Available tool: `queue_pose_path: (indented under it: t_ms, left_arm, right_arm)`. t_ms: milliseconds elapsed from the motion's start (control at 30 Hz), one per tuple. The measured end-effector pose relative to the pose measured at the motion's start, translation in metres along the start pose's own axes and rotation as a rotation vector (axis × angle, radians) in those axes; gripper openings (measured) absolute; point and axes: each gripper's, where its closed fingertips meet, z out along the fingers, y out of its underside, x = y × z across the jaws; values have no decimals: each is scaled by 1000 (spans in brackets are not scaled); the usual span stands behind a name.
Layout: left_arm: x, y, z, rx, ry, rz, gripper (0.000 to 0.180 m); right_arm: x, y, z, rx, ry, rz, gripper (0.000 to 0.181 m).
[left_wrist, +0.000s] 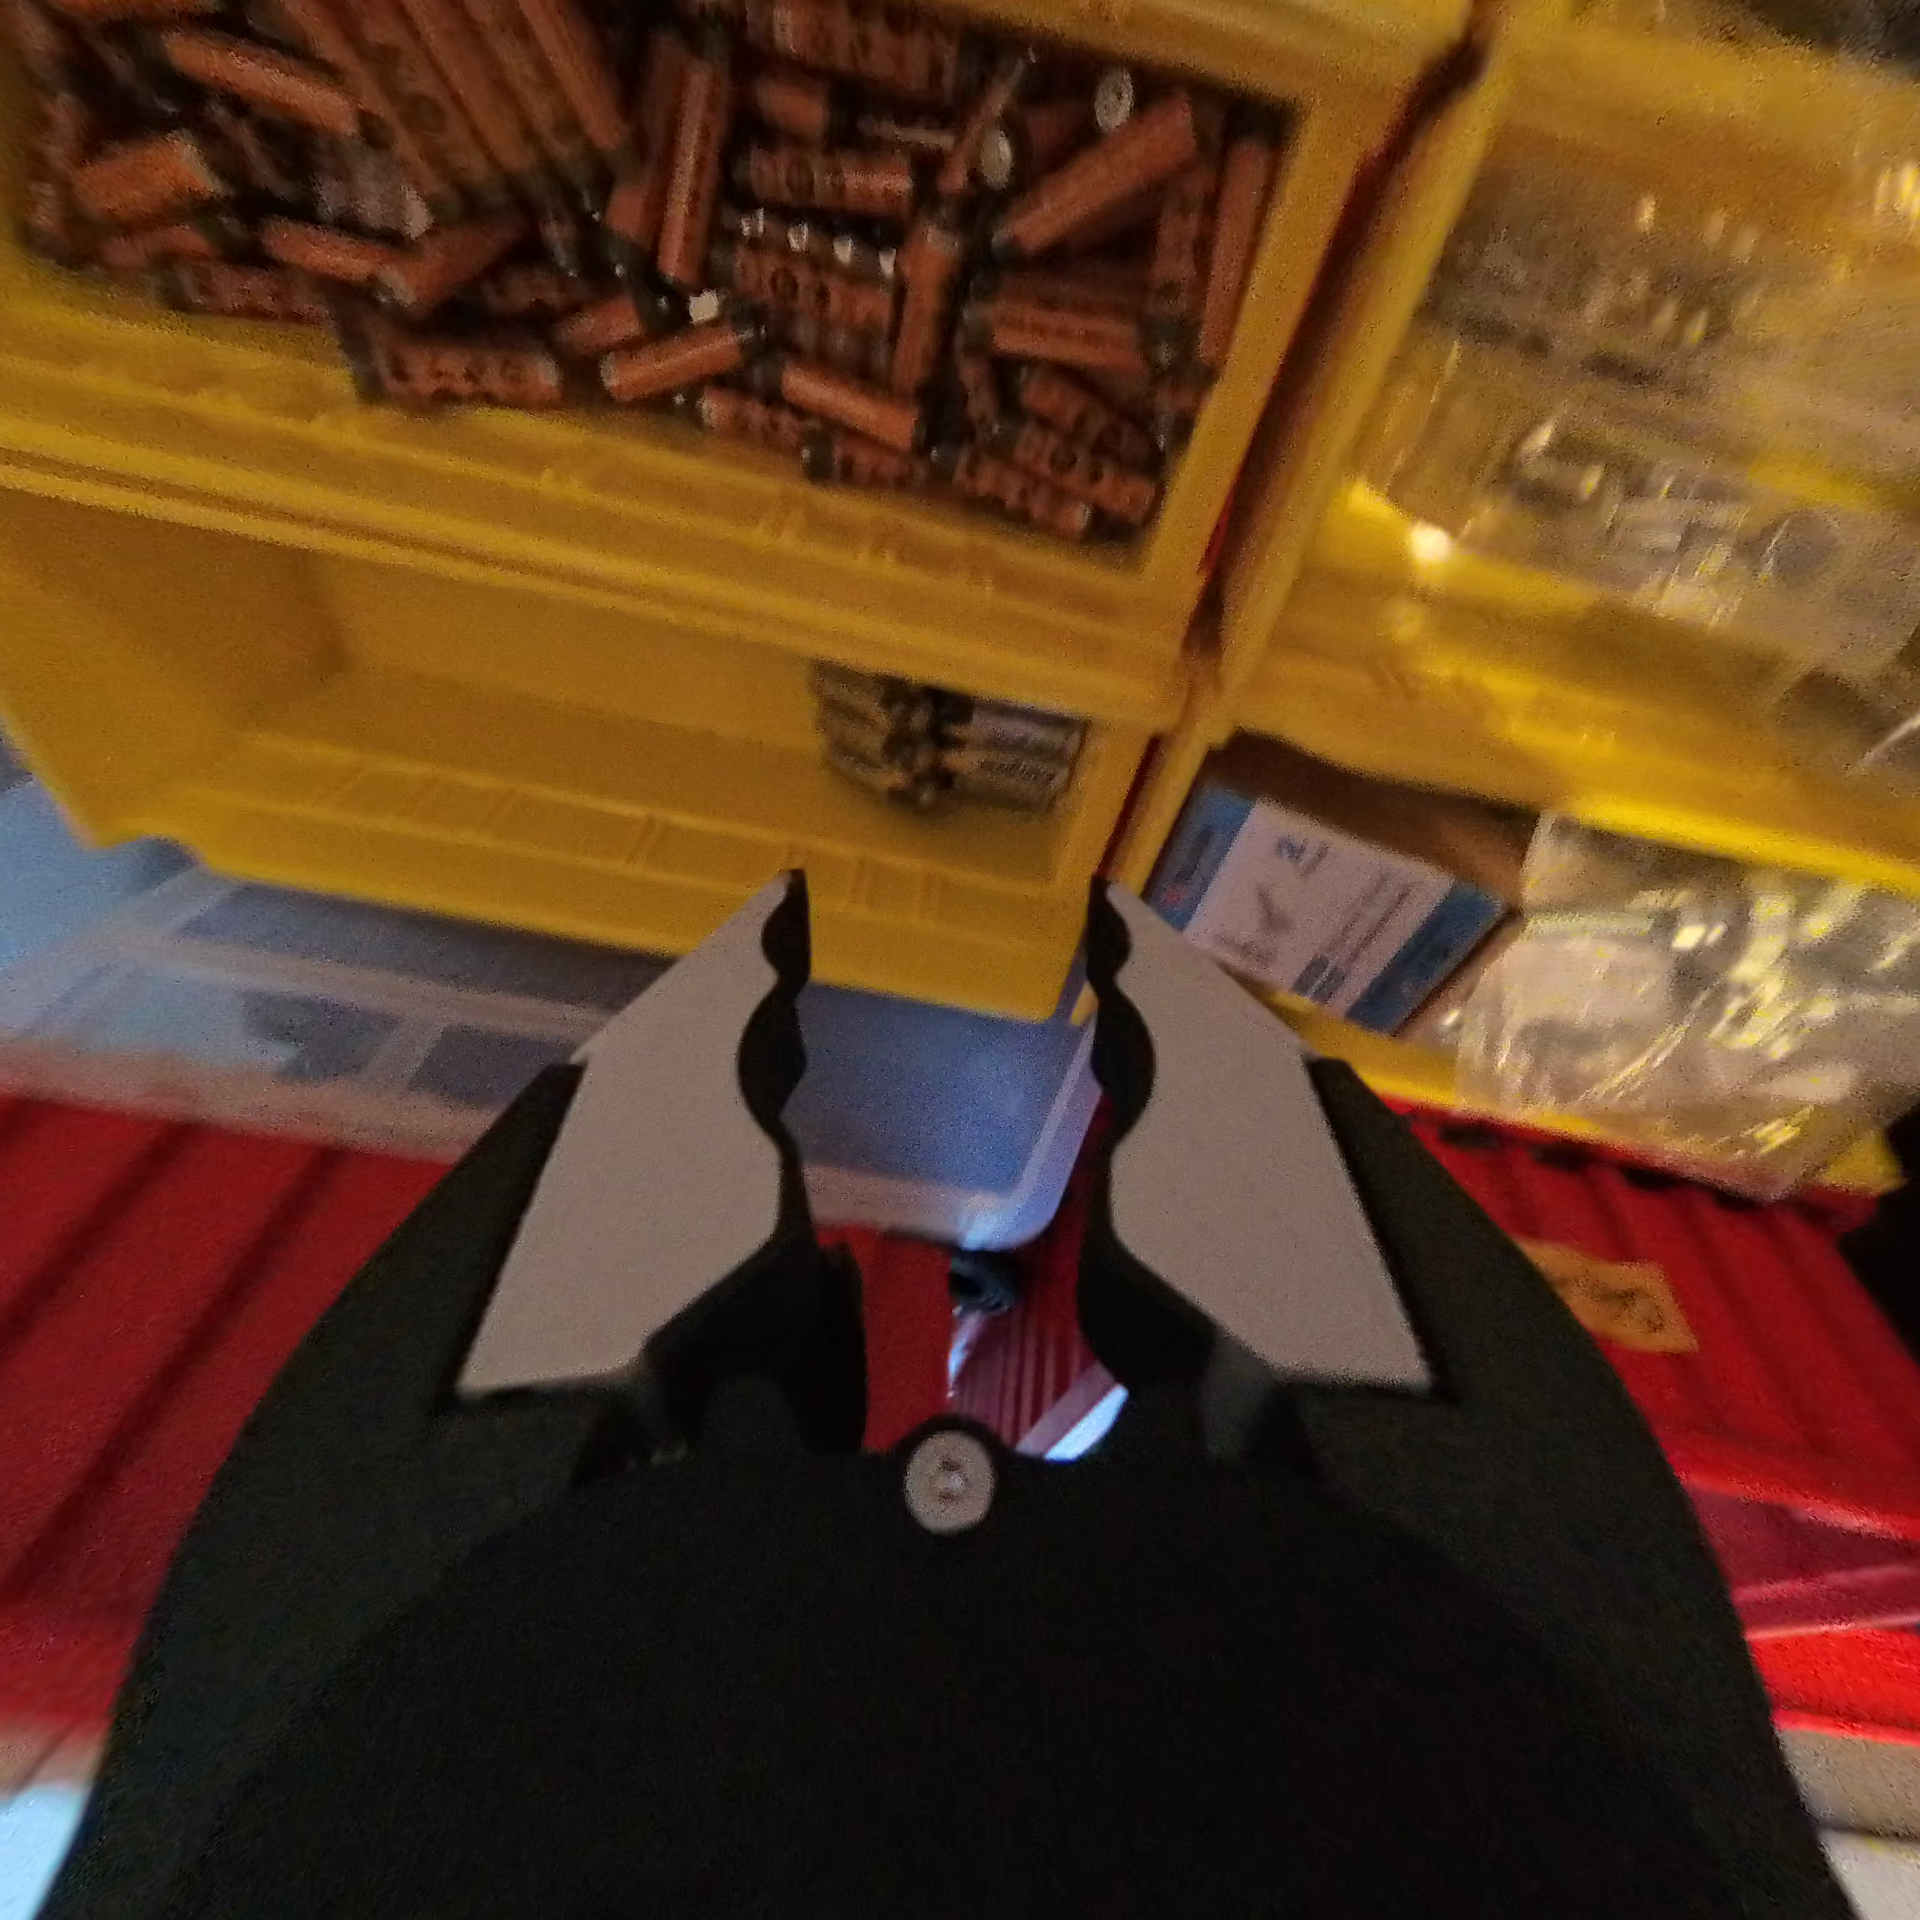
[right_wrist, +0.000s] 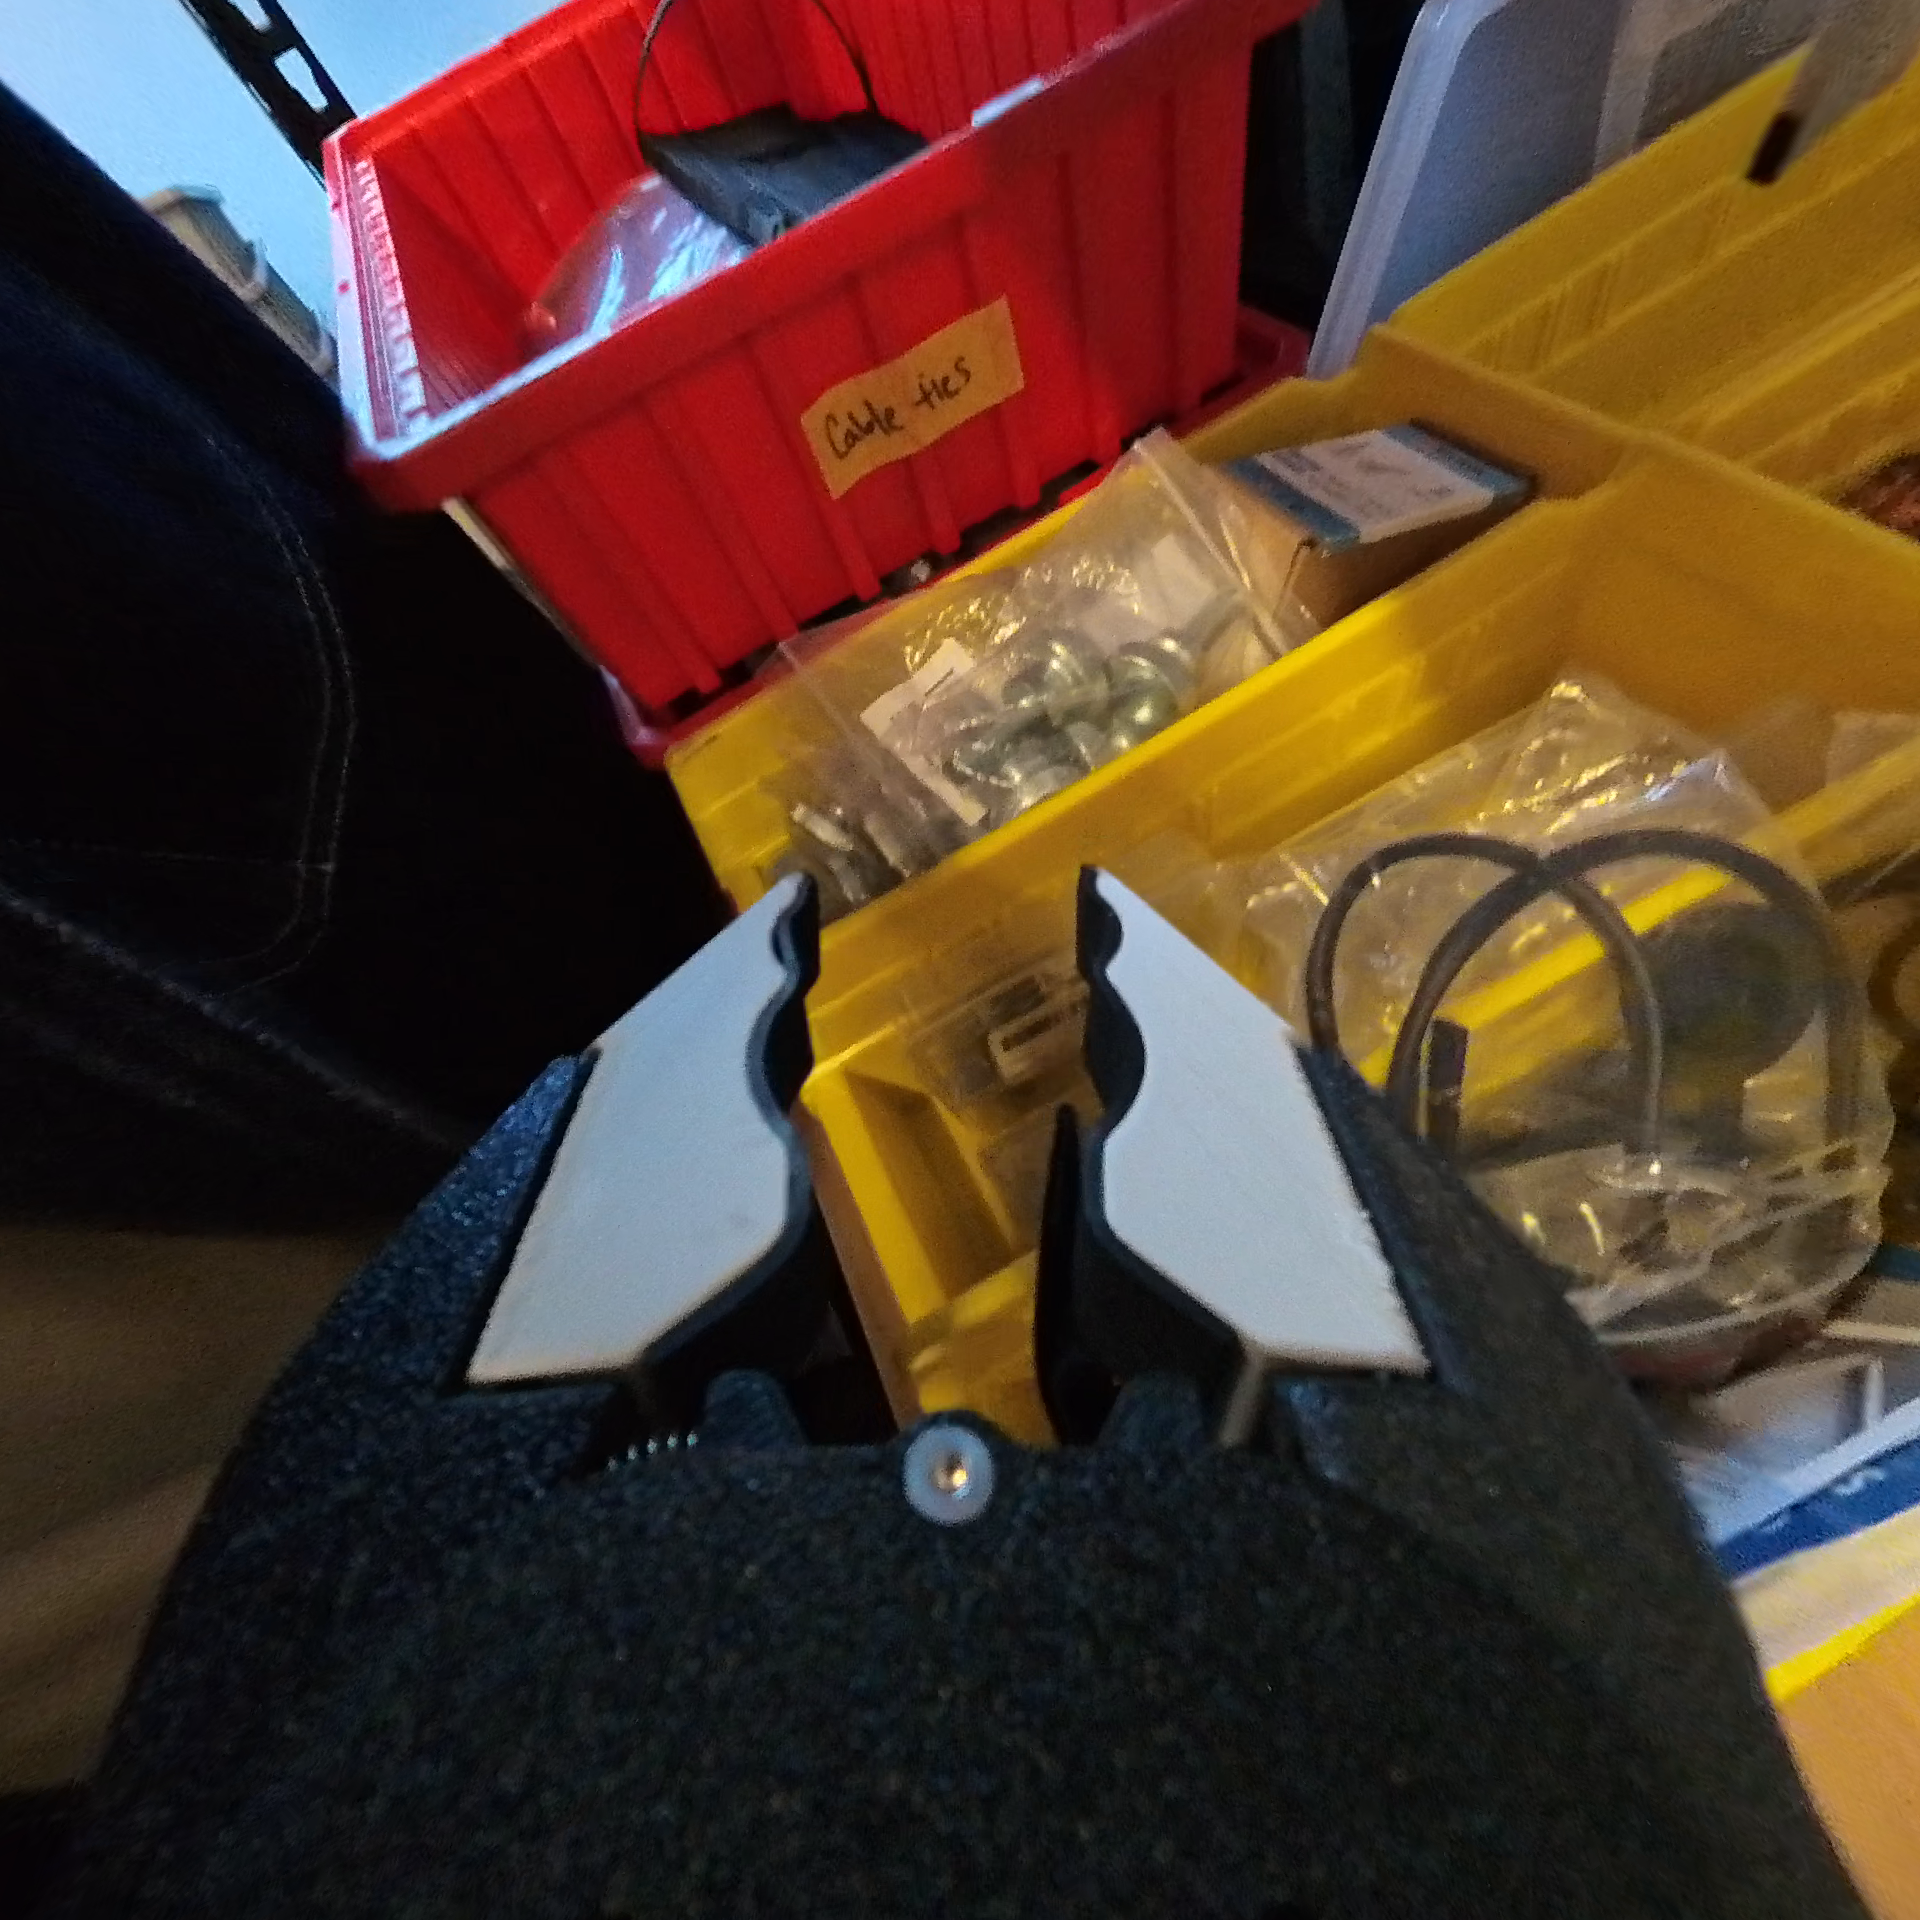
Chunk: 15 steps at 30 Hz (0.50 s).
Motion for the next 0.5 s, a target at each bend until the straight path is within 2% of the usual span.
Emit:
queue_pose_path:
  t_ms: [133,200,333,400,500]
  left_arm:
    - [-31,10,20,-126,-27,-283,50]
    - [-29,11,19,-168,-14,-317,49]
    - [-14,2,35,-225,48,-6,52]
    - [-13,2,47,-220,95,95,60]
    - [-19,10,61,-230,149,195,62]
  right_arm:
    - [-2,12,-13,-2,2,-2,48]
    - [-5,15,-19,9,-16,4,47]
    - [-5,15,-23,24,-45,26,47]
    - [-6,14,-25,28,-56,33,47]
    - [-10,15,-29,39,-64,37,46]
